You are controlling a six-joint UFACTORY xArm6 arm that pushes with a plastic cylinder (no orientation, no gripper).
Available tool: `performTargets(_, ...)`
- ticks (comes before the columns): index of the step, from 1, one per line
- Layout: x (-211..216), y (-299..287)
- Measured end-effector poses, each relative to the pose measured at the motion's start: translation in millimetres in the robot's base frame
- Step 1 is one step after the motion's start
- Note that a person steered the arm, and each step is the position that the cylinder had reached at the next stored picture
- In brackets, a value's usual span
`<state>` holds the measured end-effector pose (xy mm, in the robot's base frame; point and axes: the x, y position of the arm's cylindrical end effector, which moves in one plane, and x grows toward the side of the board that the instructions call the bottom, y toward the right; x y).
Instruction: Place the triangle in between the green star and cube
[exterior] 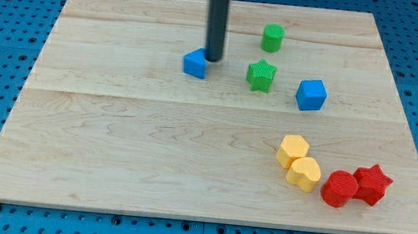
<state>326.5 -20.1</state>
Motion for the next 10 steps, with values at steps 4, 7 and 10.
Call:
performTargets(4, 40, -42)
performTargets(7, 57, 52)
performTargets(10, 131, 54)
